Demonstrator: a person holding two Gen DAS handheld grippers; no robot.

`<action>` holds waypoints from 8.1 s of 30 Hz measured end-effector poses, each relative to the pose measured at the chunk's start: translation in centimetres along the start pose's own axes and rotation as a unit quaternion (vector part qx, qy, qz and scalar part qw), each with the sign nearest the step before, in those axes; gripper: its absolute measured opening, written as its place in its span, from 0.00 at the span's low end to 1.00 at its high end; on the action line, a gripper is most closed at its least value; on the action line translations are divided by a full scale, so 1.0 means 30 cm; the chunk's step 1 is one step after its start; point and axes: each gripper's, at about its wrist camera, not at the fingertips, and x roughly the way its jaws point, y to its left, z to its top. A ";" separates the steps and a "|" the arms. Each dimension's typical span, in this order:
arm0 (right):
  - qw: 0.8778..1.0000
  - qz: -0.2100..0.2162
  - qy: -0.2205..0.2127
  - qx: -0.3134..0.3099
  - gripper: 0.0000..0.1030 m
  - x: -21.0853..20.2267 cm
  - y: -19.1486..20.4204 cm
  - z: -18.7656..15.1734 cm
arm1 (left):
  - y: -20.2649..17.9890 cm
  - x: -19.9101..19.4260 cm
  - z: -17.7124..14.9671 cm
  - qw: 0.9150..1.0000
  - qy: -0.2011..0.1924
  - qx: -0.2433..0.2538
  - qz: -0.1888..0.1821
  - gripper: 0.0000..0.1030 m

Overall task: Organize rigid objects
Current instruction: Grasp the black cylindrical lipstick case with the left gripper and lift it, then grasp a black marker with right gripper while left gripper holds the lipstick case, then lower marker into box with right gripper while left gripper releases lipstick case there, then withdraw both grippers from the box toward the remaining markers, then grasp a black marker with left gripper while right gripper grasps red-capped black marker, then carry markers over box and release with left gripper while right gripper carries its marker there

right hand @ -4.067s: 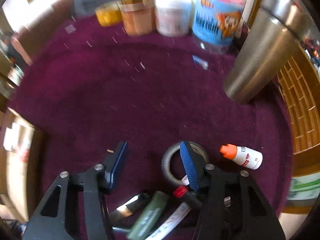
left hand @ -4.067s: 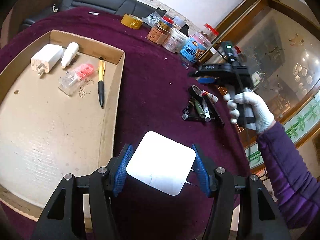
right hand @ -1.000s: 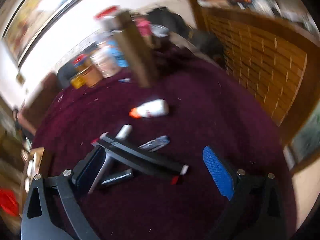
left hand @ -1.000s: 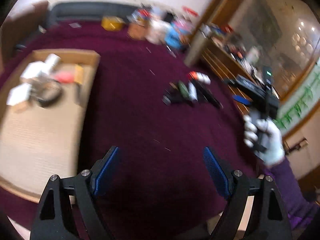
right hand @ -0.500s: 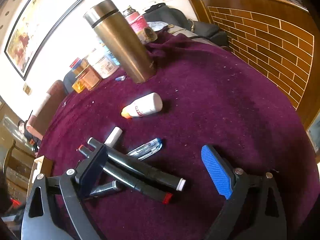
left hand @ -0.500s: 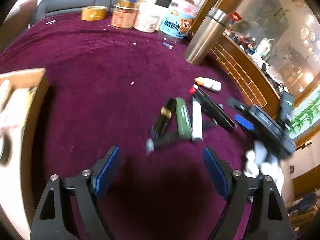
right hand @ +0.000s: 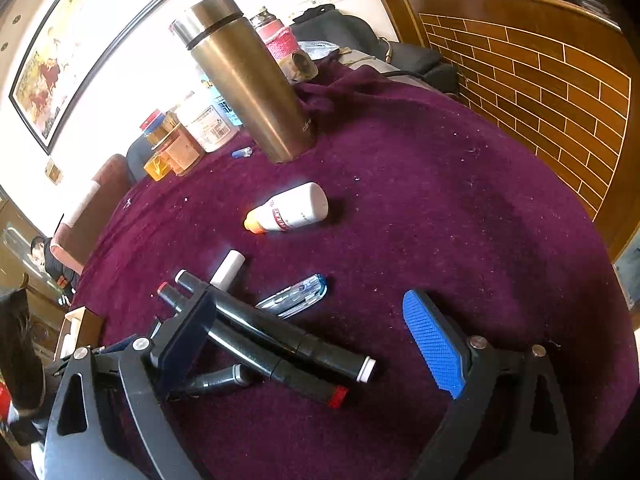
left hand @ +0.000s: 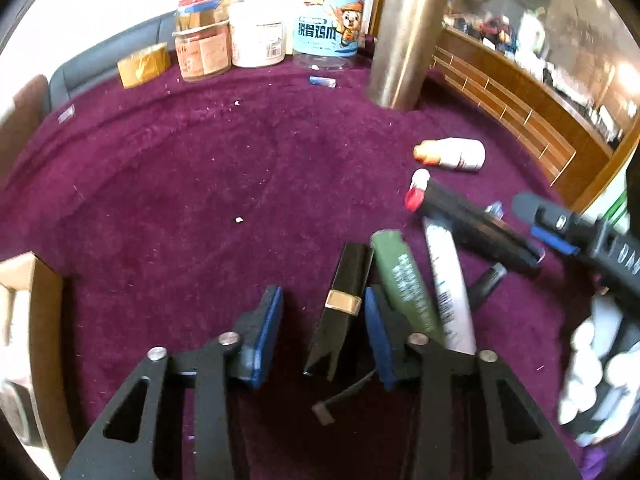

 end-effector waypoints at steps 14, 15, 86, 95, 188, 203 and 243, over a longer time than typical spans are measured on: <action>1.000 0.001 -0.001 0.001 0.93 0.003 0.000 -0.002 | 0.158 -0.227 -0.292 0.997 0.002 -0.073 0.017 0.14; 1.000 0.001 -0.001 0.001 0.93 0.003 0.000 -0.001 | 0.161 -0.212 -0.295 0.997 0.006 -0.077 0.015 0.15; 0.996 0.037 0.079 -0.008 0.12 -0.247 0.250 -0.124 | 0.551 -0.780 -0.656 0.949 -0.157 -0.248 -0.119 0.14; 0.963 0.166 0.189 -0.093 0.12 -0.102 0.732 -0.300 | 0.706 -0.728 -0.666 0.949 -0.115 -0.278 -0.098 0.14; 0.999 0.017 -0.012 0.049 0.99 -0.026 0.044 -0.064 | -0.038 -0.196 -0.314 1.000 -0.004 0.009 -0.012 0.59; 0.999 -0.025 0.017 -0.032 0.84 -0.061 0.166 -0.074 | 0.120 -0.479 -0.388 0.987 -0.080 -0.082 -0.112 0.11; 0.994 0.063 0.090 -0.022 0.12 -0.162 0.397 -0.123 | 0.636 -0.619 -0.676 0.960 -0.105 -0.259 -0.005 0.11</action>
